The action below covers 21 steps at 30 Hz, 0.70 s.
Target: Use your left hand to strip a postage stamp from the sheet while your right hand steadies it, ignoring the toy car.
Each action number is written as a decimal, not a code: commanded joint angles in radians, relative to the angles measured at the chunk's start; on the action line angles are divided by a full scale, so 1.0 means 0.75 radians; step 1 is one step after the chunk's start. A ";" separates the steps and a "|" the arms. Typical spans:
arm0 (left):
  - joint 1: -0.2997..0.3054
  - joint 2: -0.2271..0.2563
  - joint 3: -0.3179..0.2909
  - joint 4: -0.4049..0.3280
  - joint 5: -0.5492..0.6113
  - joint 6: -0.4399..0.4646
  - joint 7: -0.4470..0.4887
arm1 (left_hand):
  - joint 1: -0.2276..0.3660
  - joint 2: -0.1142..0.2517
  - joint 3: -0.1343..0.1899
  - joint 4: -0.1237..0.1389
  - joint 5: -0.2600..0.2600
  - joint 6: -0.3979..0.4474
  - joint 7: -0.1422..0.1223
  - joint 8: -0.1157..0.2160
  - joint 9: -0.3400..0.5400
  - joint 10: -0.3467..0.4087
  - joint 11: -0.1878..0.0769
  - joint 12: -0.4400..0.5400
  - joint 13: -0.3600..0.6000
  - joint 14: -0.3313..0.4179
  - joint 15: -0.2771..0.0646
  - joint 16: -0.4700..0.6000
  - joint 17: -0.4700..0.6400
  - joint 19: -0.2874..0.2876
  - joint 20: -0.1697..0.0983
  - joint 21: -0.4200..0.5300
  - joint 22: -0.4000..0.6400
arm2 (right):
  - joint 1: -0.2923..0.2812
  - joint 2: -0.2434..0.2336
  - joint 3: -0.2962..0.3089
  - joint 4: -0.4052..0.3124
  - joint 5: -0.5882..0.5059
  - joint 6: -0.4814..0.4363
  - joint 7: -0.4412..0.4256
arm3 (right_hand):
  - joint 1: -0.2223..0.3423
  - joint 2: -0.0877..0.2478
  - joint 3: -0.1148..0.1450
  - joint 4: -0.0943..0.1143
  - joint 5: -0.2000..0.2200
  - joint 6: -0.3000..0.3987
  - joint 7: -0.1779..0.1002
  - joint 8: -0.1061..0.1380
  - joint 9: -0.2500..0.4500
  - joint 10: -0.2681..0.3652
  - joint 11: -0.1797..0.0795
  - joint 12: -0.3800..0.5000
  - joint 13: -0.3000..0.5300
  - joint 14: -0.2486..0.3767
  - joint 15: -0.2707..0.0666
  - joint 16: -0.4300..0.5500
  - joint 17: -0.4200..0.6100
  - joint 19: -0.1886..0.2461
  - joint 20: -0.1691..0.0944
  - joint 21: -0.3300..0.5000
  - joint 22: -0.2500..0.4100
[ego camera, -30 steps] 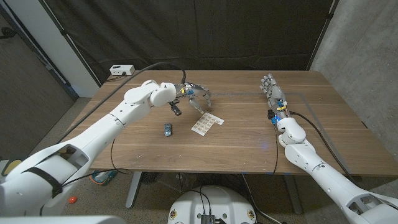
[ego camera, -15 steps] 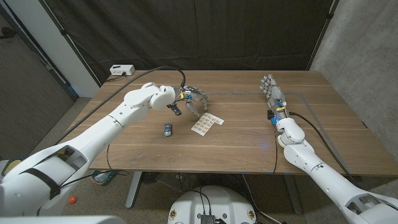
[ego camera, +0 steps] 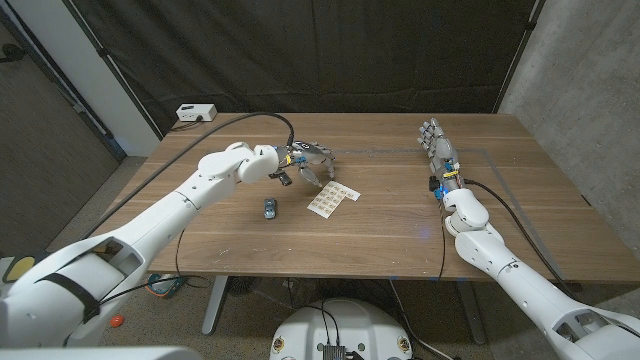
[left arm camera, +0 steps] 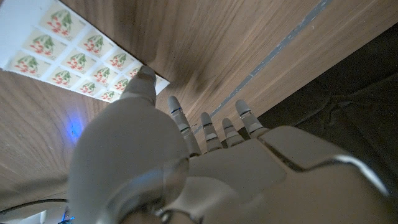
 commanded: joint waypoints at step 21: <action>0.050 0.010 0.028 0.021 0.099 0.002 0.157 | 0.001 -0.024 -0.037 0.004 0.009 0.085 0.070 0.048 0.015 0.030 0.008 0.009 0.013 0.017 -0.010 0.009 -0.009 -0.043 0.002 0.025 0.002 | -0.006 -0.013 0.002 -0.020 -0.027 0.000 -0.030 | -0.010 0.002 -0.001 -0.005 0.001 0.009 0.002 0.005 0.003 0.016 -0.004 0.006 0.006 0.011 -0.002 0.002 0.003 0.008 -0.008 -0.010 0.006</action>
